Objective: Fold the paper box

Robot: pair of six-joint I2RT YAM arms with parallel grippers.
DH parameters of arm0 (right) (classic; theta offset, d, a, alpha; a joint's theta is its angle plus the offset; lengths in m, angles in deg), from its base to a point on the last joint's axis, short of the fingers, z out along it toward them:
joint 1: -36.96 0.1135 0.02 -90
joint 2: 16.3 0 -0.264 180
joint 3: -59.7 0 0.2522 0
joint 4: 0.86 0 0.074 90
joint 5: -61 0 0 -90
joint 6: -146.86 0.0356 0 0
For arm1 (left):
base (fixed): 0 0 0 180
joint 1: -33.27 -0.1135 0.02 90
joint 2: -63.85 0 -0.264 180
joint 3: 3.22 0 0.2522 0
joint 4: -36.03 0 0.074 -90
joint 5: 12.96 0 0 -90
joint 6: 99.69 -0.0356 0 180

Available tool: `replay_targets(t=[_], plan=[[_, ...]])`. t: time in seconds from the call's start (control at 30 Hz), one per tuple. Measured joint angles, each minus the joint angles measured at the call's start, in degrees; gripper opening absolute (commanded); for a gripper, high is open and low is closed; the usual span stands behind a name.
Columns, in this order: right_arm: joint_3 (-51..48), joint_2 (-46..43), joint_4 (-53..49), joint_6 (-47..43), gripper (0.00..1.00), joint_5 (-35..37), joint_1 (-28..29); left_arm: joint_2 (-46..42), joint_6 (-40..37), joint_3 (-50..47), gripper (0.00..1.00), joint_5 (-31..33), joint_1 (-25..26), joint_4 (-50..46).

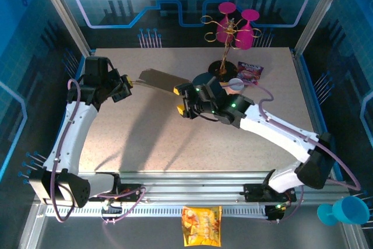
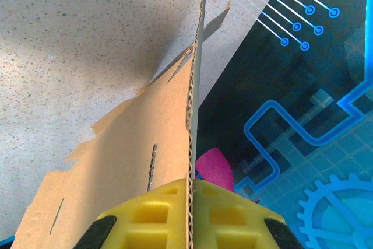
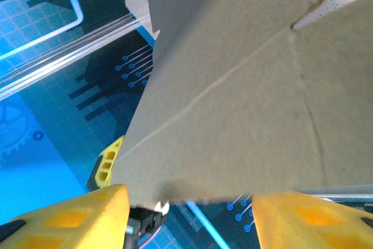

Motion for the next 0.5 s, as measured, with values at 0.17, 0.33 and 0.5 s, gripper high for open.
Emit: replay_targets(t=[0.17, 0.33, 0.5], plan=[[2.71, 4.79, 1.57, 1.38, 0.42, 0.79, -0.85, -0.11, 0.0, -0.42, 0.0, -0.04, 0.31, 0.68], [5.44, 6.01, 2.49, 1.84, 0.31, 0.85, -1.9, -1.14, 0.02, -2.08, 0.0, -0.07, 0.7, 1.05], [6.27, 6.01, 2.97, 1.84, 0.28, 0.98, -2.78, -1.7, 0.02, -2.19, 0.0, -0.02, 0.94, 1.11]])
